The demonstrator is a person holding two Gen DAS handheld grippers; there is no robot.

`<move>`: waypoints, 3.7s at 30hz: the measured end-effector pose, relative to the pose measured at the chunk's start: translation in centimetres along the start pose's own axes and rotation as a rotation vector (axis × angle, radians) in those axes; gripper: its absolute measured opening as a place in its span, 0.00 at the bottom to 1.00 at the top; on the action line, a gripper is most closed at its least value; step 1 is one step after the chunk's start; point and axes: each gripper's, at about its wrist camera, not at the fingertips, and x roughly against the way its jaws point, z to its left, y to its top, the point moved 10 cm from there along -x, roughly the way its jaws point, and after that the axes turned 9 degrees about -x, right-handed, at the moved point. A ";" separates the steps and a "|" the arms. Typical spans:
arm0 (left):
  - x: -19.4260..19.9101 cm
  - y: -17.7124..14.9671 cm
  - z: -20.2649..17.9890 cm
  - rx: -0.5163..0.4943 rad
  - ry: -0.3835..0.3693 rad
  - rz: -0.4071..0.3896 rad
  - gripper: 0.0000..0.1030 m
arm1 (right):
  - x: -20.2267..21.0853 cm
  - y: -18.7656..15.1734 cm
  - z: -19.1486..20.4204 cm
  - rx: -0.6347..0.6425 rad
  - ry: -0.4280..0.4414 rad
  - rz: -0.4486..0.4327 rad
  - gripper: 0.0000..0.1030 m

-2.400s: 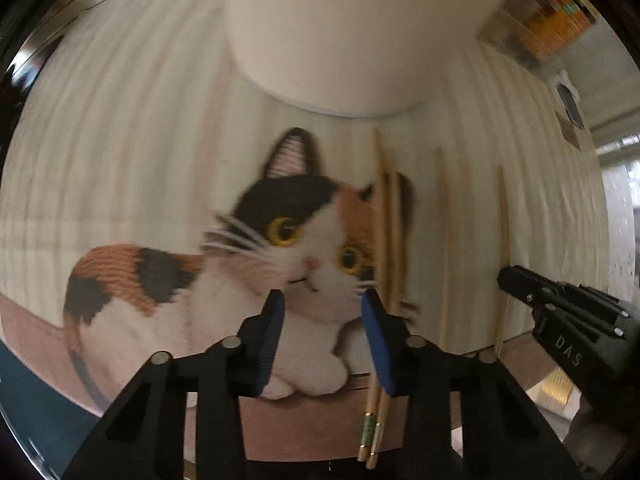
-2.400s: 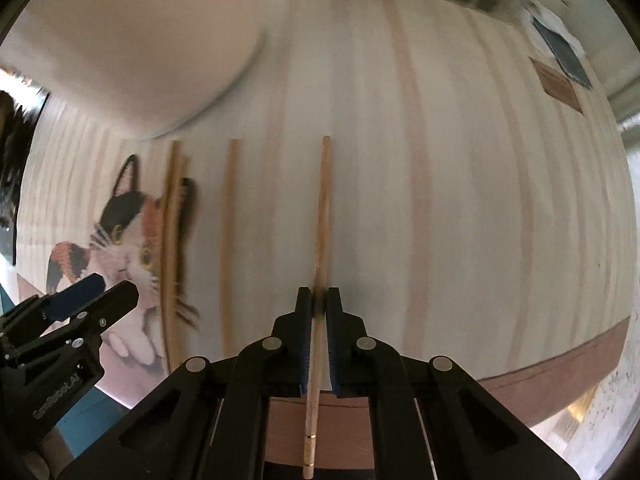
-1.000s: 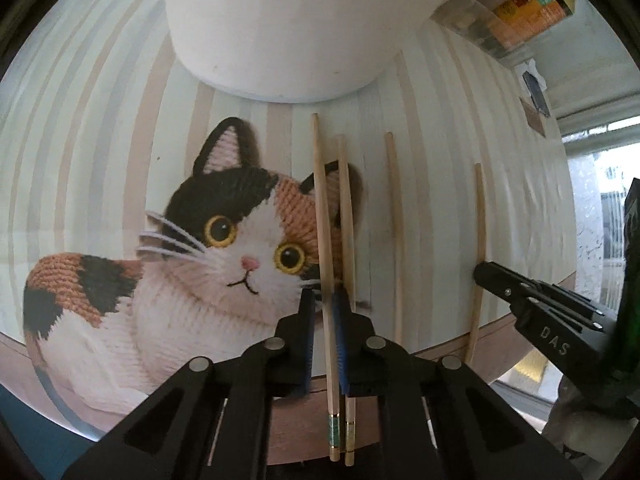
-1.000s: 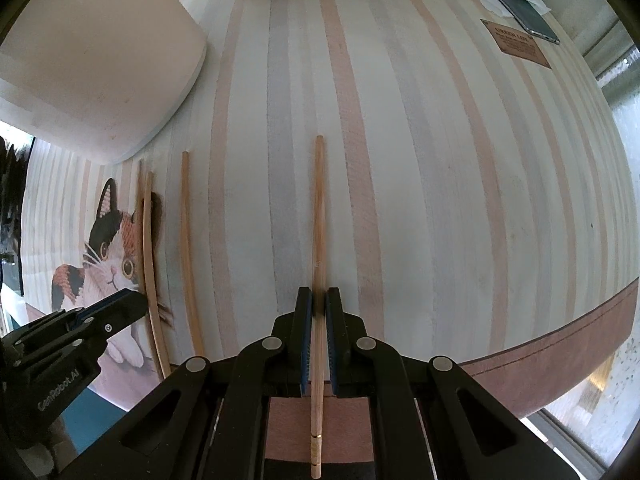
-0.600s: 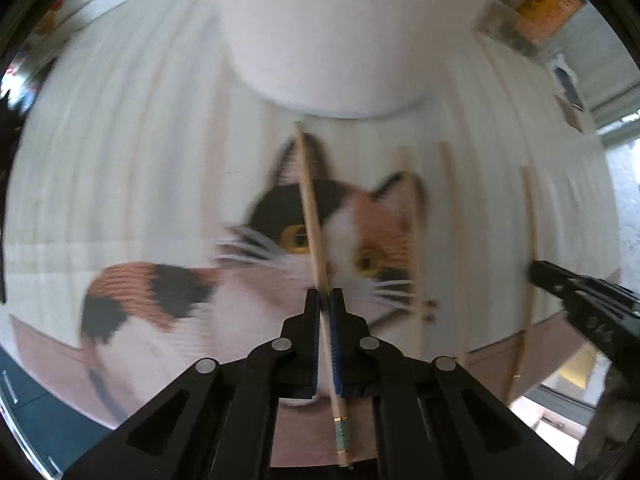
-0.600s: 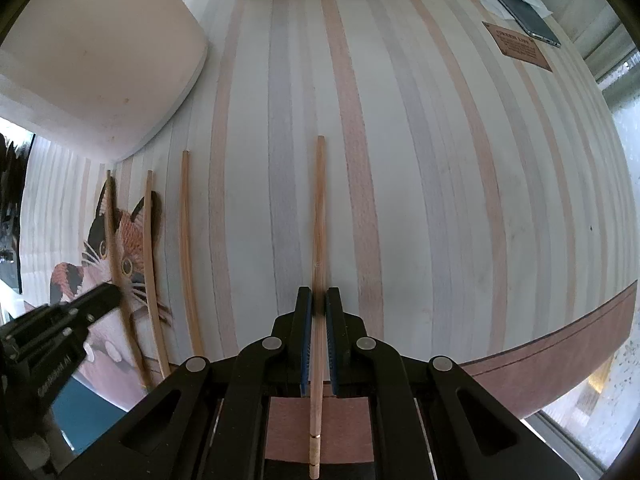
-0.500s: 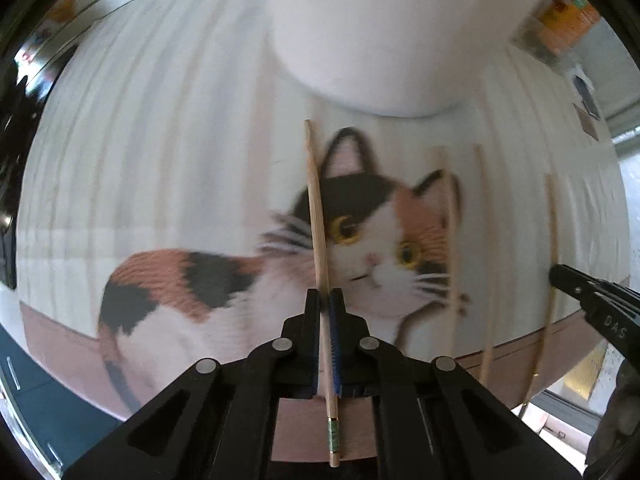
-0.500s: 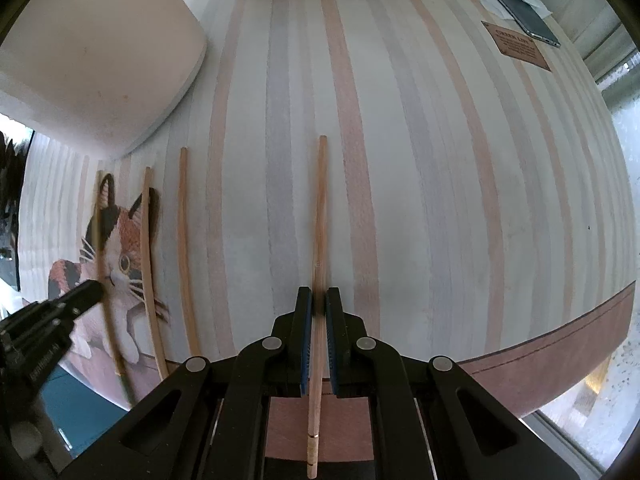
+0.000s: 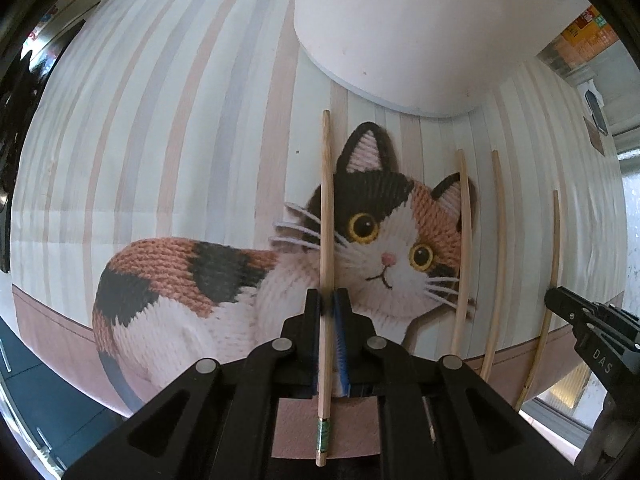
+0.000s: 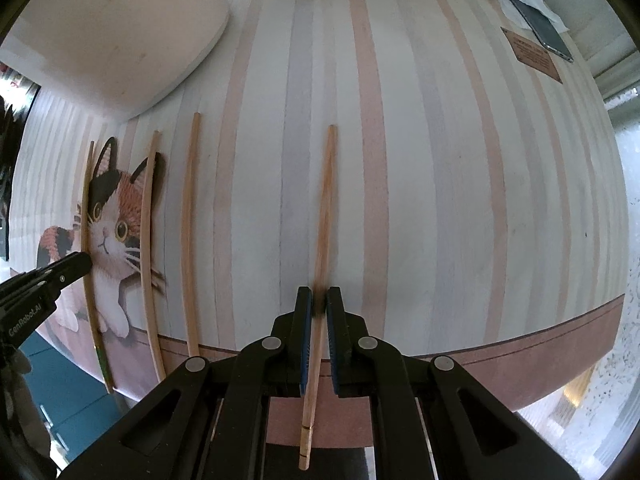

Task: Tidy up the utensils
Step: 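Grasp a wooden chopstick with the left tool while the right tool grasps another, then lift the left tool's chopstick over the cream holder while the right tool carries its chopstick there, then insert the left tool's chopstick into the holder and open while the right tool releases its chopstick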

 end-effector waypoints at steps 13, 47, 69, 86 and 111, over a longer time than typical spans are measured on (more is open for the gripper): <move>-0.3 3.5 0.6 0.009 0.056 -0.011 0.06 | -0.7 0.2 3.5 0.063 -0.012 0.015 0.08; 18.3 6.5 3.6 0.065 0.170 -0.558 0.04 | 14.0 6.4 3.2 -0.087 0.182 -0.477 0.07; 41.6 14.1 2.2 0.236 -0.111 -1.142 0.04 | 34.3 14.6 6.9 -0.177 0.562 -0.712 0.07; 30.9 23.7 2.2 0.275 -0.043 -1.103 0.04 | 29.9 24.3 10.2 -0.281 0.555 -0.722 0.07; 30.1 22.0 -0.2 0.077 0.077 -0.933 0.44 | 26.3 21.9 13.8 -0.030 0.538 -0.582 0.31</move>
